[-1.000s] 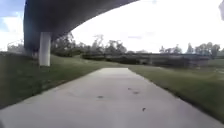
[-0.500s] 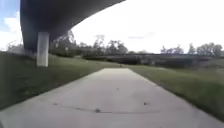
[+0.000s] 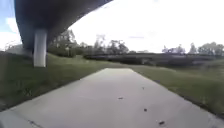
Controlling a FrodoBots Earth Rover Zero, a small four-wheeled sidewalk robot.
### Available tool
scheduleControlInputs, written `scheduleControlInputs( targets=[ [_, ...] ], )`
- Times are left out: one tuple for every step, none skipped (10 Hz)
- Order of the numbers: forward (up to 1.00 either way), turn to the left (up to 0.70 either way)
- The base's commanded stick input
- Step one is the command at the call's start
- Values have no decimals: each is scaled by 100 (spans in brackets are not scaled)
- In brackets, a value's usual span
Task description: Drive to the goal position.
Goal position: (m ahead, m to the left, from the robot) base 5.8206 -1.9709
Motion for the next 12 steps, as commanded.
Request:
scheduleControlInputs(
  targets=[
    [100,-3],
    [100,-2],
    [100,0],
    [100,0],
    [100,0],
    [100,0],
    [100,0],
    [100,0],
    [100,0],
    [100,-3],
    [100,-4],
    [100,-4]
  ],
)
